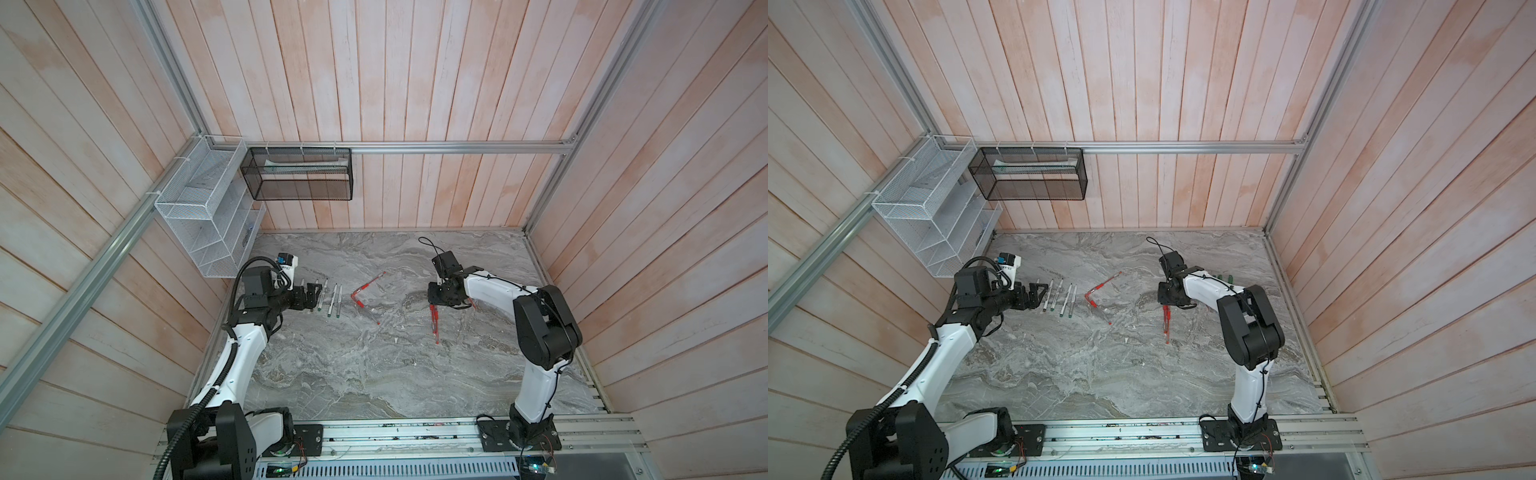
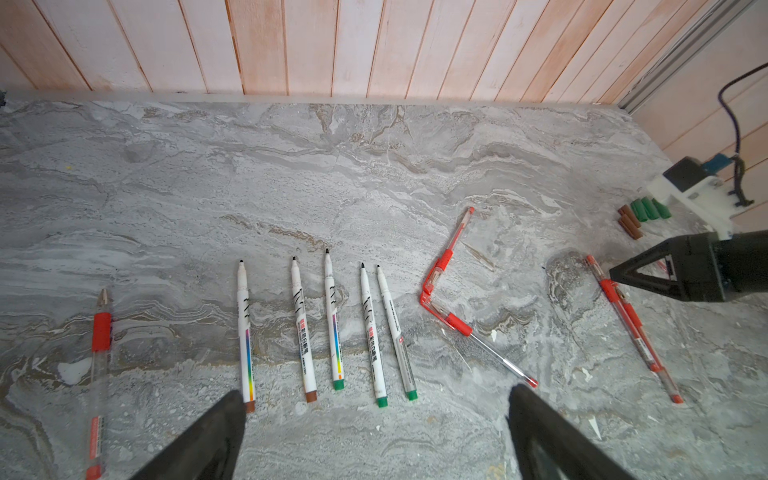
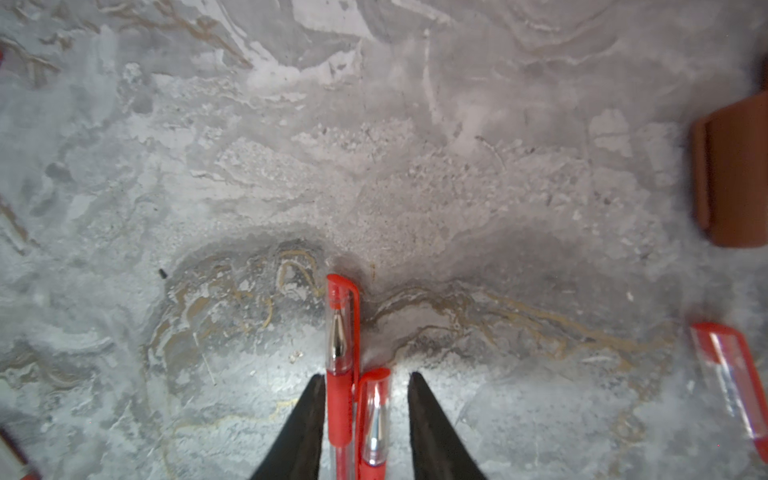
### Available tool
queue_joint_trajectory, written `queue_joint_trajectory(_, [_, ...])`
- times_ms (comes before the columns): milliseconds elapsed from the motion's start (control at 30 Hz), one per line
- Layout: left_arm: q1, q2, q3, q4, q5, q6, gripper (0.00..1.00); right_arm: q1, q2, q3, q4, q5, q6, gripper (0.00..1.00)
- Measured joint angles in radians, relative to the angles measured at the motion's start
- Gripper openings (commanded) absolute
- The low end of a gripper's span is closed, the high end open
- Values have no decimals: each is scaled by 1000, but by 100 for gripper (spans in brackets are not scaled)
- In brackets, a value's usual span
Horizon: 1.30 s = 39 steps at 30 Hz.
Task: Open the pen caps
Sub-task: 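Close the right gripper on one red gel pen's cap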
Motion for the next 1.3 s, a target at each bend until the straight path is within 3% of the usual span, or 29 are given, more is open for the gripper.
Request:
queue_joint_trajectory(833, [13,-1,0,6,13,0,99,-21,-31,-105,68,-51,11,24])
queue_joint_trajectory(1300, [14,-1,0,7,19,0,99,0,-61,-140,88,-51,31,10])
